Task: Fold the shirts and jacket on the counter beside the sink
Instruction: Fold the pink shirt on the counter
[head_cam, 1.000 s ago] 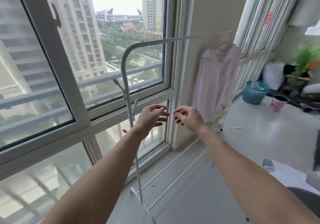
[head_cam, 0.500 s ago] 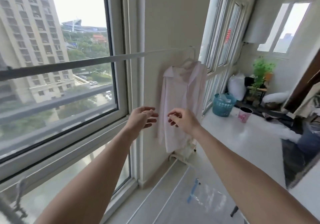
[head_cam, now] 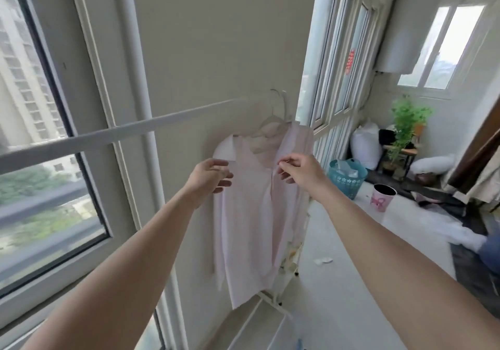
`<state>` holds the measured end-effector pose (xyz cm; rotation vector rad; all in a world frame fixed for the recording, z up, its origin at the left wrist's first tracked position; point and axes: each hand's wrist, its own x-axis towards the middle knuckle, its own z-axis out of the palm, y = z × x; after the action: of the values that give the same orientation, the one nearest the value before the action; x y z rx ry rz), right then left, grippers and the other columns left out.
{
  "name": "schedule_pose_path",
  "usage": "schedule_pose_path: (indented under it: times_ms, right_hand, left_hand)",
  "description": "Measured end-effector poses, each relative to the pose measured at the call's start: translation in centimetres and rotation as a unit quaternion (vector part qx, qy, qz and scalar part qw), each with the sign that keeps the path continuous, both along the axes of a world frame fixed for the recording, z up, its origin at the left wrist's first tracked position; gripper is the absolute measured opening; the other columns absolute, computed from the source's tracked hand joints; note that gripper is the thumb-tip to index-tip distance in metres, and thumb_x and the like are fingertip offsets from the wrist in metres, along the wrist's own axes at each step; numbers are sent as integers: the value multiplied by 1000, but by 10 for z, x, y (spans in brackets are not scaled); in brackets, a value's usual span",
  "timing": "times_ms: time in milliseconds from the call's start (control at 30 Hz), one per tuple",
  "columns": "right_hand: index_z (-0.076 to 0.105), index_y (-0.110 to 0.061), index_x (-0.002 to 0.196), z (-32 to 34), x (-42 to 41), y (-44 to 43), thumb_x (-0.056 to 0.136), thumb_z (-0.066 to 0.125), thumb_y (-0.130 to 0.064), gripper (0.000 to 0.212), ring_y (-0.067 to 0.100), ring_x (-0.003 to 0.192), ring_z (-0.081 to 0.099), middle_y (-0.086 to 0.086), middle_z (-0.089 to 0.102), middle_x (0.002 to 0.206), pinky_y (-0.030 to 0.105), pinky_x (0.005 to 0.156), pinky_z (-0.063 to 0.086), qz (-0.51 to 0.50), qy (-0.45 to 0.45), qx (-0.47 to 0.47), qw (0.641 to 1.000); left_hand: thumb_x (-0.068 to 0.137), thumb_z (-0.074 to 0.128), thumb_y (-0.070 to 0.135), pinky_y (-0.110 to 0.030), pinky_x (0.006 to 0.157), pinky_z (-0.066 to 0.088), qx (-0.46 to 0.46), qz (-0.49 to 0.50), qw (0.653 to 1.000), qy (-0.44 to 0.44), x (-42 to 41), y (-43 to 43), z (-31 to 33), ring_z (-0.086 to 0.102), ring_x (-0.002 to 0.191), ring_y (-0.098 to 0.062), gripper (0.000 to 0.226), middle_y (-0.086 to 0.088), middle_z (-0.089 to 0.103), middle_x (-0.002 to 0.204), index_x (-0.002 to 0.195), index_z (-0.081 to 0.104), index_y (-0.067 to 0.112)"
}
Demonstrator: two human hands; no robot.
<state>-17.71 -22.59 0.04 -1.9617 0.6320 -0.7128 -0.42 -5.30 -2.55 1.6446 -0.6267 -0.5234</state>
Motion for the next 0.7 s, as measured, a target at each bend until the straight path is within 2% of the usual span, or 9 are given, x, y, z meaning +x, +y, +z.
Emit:
schedule_pose_path:
  times_ms: [133, 200, 267, 367, 467, 500, 567, 633, 700]
  right_hand:
    - [65, 8, 108, 1, 62, -87, 96, 55, 2, 17, 6, 53, 59, 5, 64, 75, 17, 52, 45, 28, -15, -4, 999]
    - [66, 4, 113, 7, 93, -131, 94, 61, -3, 20, 16, 68, 62, 10, 67, 86, 23, 61, 48, 17, -19, -28, 999]
    - [65, -12, 118, 14, 121, -176, 90, 67, -11, 28, 23, 91, 65, 8, 65, 106, 31, 80, 51, -15, -12, -85, 996]
    - [52, -27, 130, 20, 153, -225, 88, 67, -36, 45, 28, 117, 54, 2, 55, 126, 42, 100, 43, -43, 42, -220, 974]
    - [60, -28, 116, 16, 180, -251, 93, 57, -45, 29, 29, 118, 54, -3, 64, 118, 41, 93, 39, 16, 74, -311, 947]
    - [63, -28, 103, 13, 190, -257, 94, 54, -40, 17, 28, 109, 60, -6, 68, 104, 38, 84, 41, 53, 70, -306, 948]
    - [58, -23, 86, 8, 200, -262, 96, 52, -33, 16, 21, 88, 66, -13, 69, 81, 36, 72, 46, 107, 51, -284, 952]
    - [55, -24, 81, 6, 207, -265, 96, 53, -33, 17, 15, 78, 66, -14, 69, 73, 36, 71, 51, 136, 31, -259, 956]
    - [54, -25, 79, 3, 210, -262, 94, 54, -33, 17, 13, 74, 64, -14, 67, 69, 36, 70, 51, 153, 12, -247, 957]
  left_hand:
    - [92, 70, 21, -35, 81, 53, 38, 65, 997, -15, 45, -55, -14, 67, 89, -22, 52, -2, 66, 105, 137, 45, 19]
    - [88, 75, 28, -36, 88, 51, 75, 114, 990, -38, 66, -82, -16, 61, 100, -25, 69, -8, 57, 117, 145, 37, 17]
    - [83, 77, 39, -34, 97, 49, 142, 176, 970, -85, 86, -107, -14, 55, 115, -30, 78, -12, 47, 132, 147, 36, 19]
    - [76, 77, 52, -33, 103, 44, 172, 198, 956, -130, 101, -135, -11, 49, 129, -30, 84, -11, 44, 141, 145, 40, 22]
    - [80, 73, 51, -25, 82, 49, 174, 187, 955, -153, 103, -154, -12, 64, 106, -18, 41, 6, 65, 119, 118, 60, 46]
    - [80, 71, 53, -21, 73, 50, 174, 195, 951, -163, 104, -158, -12, 67, 94, -12, 30, 12, 69, 105, 108, 65, 45]
    - [83, 69, 51, -7, 54, 41, 163, 226, 944, -175, 103, -159, -11, 62, 73, 3, 14, 20, 68, 77, 89, 68, 38]
    - [86, 70, 44, -9, 49, 39, 158, 256, 936, -182, 100, -158, -10, 57, 65, 9, 15, 22, 65, 67, 76, 65, 35]
    - [86, 70, 43, -18, 54, 43, 168, 278, 928, -185, 95, -153, -7, 62, 68, -3, 16, 14, 67, 72, 79, 65, 29]
